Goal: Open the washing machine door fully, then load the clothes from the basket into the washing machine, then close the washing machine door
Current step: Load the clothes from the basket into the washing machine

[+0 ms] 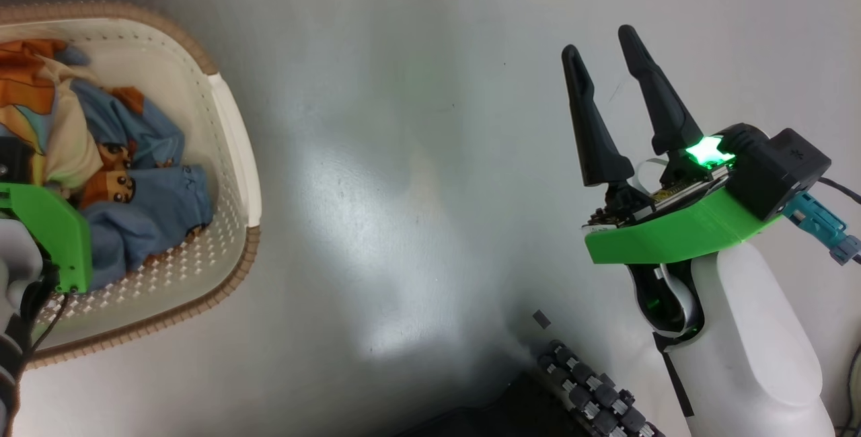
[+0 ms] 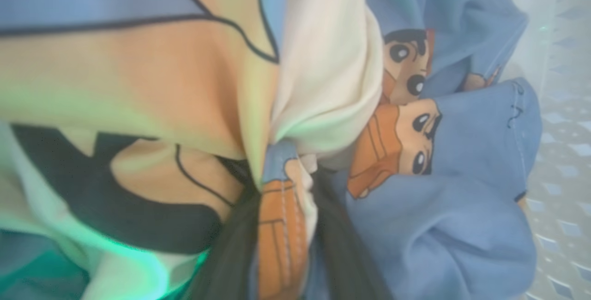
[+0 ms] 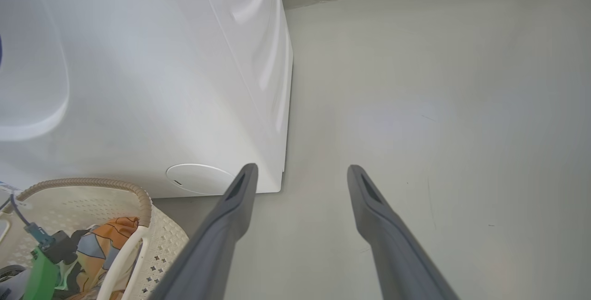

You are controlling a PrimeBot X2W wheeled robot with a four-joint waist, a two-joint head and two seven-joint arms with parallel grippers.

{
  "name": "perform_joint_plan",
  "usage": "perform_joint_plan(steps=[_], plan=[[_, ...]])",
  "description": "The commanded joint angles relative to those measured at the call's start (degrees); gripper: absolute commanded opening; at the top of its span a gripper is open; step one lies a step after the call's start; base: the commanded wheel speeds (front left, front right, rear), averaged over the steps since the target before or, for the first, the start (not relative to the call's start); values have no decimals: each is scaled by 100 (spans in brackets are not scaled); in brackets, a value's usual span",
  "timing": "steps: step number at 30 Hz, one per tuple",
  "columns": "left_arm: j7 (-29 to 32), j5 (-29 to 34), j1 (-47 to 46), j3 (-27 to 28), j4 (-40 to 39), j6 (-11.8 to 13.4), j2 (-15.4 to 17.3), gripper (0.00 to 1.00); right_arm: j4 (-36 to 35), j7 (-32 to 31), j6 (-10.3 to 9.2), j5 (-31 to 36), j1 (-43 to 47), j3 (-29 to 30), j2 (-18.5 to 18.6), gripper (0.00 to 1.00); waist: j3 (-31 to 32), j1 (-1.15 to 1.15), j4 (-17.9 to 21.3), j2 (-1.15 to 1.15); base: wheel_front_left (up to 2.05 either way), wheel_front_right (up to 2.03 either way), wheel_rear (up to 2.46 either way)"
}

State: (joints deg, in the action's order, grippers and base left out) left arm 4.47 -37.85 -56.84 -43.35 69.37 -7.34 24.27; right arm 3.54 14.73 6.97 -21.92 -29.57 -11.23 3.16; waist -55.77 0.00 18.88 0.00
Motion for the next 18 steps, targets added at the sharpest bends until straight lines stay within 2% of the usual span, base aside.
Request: perform_joint_plan(steps=[1, 9, 18], plan=[[-61, -87, 59, 69, -44, -11, 170, 0, -105, 27, 52, -83, 135, -109, -28, 100, 26, 0, -13, 0, 0, 0, 0], [-503, -488, 188, 33, -197, -13, 124, 0, -56, 27, 52, -92, 111, -123, -28, 100, 268, 0, -84, 0, 0, 0, 0], [-1394, -975, 641, -33, -567, -14, -19, 0, 5, 27, 52, -32, 144, -48, -28, 100, 746, 0, -255, 0, 0, 0, 0]])
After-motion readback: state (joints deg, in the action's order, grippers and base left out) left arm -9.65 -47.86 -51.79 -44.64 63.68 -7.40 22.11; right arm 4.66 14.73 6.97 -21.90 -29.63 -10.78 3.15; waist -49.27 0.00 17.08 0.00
